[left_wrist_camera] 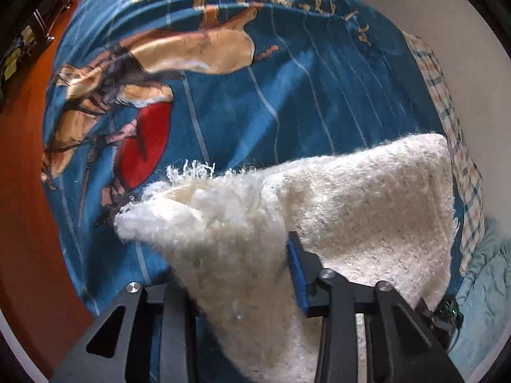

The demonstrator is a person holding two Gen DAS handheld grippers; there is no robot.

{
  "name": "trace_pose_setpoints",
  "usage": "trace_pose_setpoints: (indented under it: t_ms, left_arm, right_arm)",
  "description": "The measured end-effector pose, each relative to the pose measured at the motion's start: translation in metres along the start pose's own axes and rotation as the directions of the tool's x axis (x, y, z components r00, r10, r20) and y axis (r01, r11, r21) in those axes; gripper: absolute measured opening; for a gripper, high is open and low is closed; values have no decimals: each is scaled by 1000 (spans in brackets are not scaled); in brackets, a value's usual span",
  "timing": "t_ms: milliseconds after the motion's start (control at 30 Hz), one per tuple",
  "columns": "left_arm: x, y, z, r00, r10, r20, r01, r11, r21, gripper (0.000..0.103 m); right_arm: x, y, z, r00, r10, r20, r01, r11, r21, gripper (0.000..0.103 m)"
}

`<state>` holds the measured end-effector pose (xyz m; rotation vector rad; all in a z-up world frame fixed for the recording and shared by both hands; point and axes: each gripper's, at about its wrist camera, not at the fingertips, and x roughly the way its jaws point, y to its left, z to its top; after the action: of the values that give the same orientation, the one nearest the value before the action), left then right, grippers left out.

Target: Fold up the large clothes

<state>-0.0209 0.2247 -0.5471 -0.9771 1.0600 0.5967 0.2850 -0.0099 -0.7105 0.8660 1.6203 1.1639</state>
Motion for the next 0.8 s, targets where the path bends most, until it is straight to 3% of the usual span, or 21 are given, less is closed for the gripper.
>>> trace_pose_setpoints:
  t_ms: [67,167,367,533,733,800]
  left_arm:
    - [-3,-3,3,1000,9,13,-10,1000,15,30]
    - [-20,-19,0,999,7,47,-10,998,56,20]
    - [-56,-54,6,998,7,58,-13,993,114,19]
    - [-80,-117,26,997,-39,63,27,983,180,19]
    - [-62,-228,88,983,-169,69,145,952,269,19]
    - [-45,-267,114,976,-207,64,180,939,294,19]
  right_arm:
    - [1,0,-1,1000,-3,2,3,1000,4,78]
    - [-7,11,-8,999,23,23,-24,1000,17,59]
    - [-53,36,-26,993,103,60,-105,994,36,53]
    - [-104,56,-21,980,158,117,-165,985,46,53]
    - [-177,92,41,956,181,230,-188,982,10,53]
    - [-194,103,82,945,189,267,-192,981,-15,53]
